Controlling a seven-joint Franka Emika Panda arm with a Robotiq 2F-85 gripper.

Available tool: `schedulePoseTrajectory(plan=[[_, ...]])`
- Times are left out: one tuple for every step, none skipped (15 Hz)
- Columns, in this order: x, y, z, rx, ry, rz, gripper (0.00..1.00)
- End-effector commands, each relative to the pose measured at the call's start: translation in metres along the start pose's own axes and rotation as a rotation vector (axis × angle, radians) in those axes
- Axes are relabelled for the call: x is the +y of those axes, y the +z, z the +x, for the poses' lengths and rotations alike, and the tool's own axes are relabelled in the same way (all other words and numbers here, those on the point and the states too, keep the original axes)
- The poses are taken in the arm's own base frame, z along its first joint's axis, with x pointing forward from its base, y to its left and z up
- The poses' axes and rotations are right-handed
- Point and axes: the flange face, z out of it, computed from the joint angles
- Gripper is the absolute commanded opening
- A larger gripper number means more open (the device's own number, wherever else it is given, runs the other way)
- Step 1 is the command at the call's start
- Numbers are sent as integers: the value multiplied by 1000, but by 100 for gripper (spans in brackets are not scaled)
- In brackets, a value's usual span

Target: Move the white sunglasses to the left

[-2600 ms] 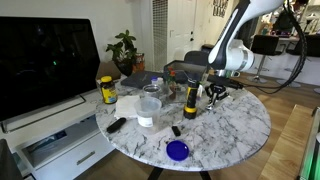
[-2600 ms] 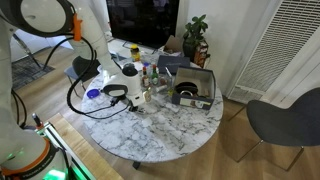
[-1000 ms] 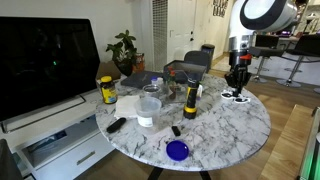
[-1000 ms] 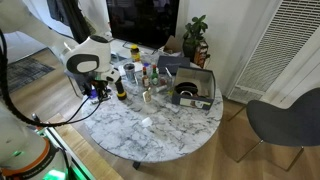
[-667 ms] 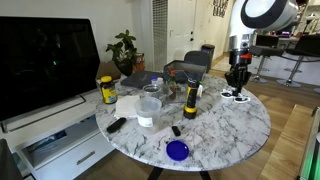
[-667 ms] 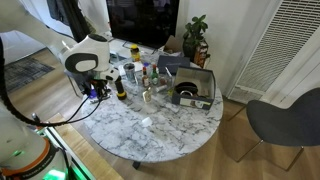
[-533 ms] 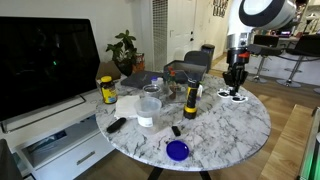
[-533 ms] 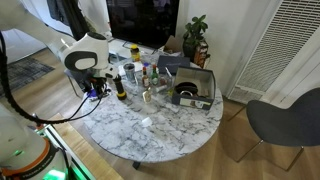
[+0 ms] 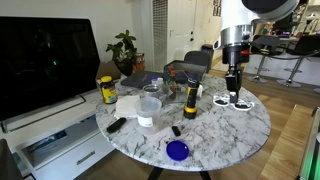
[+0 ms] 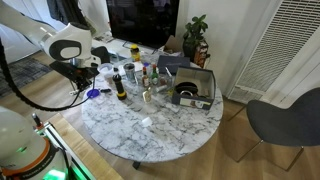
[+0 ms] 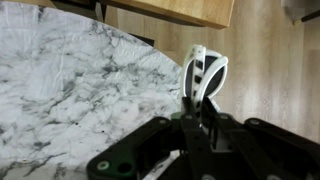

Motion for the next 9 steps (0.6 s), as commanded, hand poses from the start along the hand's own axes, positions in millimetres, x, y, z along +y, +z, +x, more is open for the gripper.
schedulePoseTrajectory(plan=[[-32, 4, -3, 31, -117, 32, 3], [-40, 7, 1, 53, -131, 28, 3], [-47, 9, 6, 82, -133, 12, 3], [-53, 11, 11, 114, -139, -4, 3], [-57, 13, 17, 139, -142, -13, 3], [-59, 16, 23, 173, -144, -36, 3], [-62, 19, 30, 192, -146, -39, 3], [-61, 24, 38, 220, -143, -57, 3], [-61, 28, 46, 229, -137, -67, 3]])
